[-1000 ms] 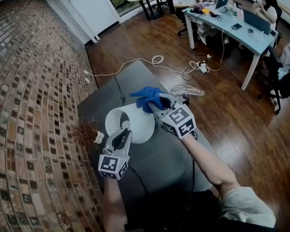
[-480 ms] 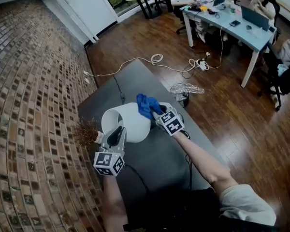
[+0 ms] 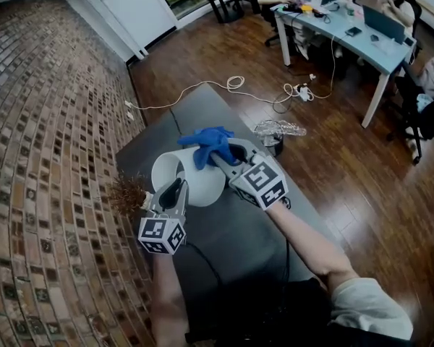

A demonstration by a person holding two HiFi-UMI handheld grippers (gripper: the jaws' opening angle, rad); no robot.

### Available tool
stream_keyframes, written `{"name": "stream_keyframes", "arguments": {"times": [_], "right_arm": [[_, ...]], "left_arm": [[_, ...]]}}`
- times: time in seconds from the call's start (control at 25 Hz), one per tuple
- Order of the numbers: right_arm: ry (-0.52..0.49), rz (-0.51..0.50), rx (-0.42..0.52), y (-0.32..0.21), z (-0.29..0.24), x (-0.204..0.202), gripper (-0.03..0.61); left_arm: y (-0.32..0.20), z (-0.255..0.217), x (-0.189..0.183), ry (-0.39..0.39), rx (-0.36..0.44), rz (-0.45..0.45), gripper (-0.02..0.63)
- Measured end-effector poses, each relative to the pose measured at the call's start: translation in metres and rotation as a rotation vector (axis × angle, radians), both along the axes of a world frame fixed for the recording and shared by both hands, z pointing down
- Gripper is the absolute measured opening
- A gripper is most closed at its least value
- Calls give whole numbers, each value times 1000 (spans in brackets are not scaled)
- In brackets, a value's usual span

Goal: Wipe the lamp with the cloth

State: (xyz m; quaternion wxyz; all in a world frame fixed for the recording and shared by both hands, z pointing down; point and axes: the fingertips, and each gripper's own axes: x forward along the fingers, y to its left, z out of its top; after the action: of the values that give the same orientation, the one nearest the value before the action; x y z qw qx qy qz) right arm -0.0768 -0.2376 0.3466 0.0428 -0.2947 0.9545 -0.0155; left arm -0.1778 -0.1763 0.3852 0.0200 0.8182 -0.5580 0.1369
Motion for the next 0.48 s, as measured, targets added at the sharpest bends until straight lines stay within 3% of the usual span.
{"name": "stream_keyframes", "arguments": {"times": [0.12, 0.2, 0.28, 0.48], "right_arm": [[51, -105, 137, 31, -32, -36, 86], [132, -130, 131, 34, 0, -56, 86], [151, -105, 56, 20, 47, -56, 87], [237, 37, -211, -21, 173, -13, 86]], "left_arm": [[-3, -1, 5, -4, 0, 8, 66], [-5, -1, 6, -9, -4, 8, 66], [-6, 1, 4, -8, -10, -4, 66], [-12, 0, -14, 37, -25, -61, 66]]}}
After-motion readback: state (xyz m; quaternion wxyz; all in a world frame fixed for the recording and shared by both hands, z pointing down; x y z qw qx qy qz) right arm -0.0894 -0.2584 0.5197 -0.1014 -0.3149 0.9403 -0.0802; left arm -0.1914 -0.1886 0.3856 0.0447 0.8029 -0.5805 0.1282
